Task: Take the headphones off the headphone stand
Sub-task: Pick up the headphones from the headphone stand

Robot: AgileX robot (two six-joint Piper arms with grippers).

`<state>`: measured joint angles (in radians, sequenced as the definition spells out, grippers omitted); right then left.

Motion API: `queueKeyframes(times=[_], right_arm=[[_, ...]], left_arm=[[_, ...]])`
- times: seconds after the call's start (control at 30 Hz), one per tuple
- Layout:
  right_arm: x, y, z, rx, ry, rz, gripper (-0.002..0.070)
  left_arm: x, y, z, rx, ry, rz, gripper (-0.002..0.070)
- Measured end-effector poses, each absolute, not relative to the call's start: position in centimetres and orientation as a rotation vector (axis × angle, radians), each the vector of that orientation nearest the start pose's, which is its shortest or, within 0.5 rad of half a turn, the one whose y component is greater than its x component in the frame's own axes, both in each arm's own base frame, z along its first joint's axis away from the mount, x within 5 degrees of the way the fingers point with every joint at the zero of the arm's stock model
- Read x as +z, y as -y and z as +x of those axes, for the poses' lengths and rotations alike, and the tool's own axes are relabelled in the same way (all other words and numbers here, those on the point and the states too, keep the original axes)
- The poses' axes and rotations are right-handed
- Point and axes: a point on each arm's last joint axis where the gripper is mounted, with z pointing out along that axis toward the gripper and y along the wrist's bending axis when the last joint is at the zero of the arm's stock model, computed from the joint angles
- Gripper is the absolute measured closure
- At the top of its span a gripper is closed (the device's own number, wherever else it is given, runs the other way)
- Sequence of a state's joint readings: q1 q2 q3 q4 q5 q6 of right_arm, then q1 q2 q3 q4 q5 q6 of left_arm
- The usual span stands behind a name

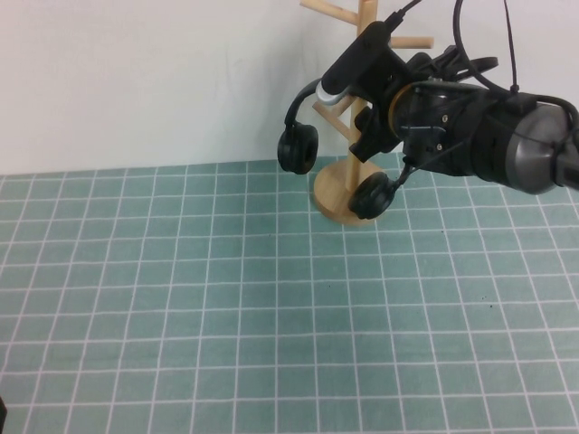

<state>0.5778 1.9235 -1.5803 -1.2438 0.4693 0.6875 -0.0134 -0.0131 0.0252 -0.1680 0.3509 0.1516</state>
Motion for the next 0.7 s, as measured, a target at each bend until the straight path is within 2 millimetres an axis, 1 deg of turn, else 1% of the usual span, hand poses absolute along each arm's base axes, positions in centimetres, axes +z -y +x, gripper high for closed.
queueKeyframes(times=[0.3,0.53,0.63,0.7], right_arm=[[29.13,-21.91,40.76,-0.428,-1.797,-0.81,0.0388],[29.15,-21.91,40.77,-0.431,-1.795,-0.813,0.0589],[29.14,-21.9,40.77,-0.432,-1.795,-0.812,0.065],[29.14,-21.9,40.77,-0.432,-1.795,-0.812,0.0678]], left_arm=[[17.42,0.6,5.29,-0.067,-1.841,0.047,0.0678],[17.42,0.6,5.29,-0.067,-1.841,0.047,0.0678],[17.42,0.6,5.29,-0.067,-1.841,0.047,0.0678],[17.42,0.6,5.29,-0.067,-1.841,0.047,0.0678]])
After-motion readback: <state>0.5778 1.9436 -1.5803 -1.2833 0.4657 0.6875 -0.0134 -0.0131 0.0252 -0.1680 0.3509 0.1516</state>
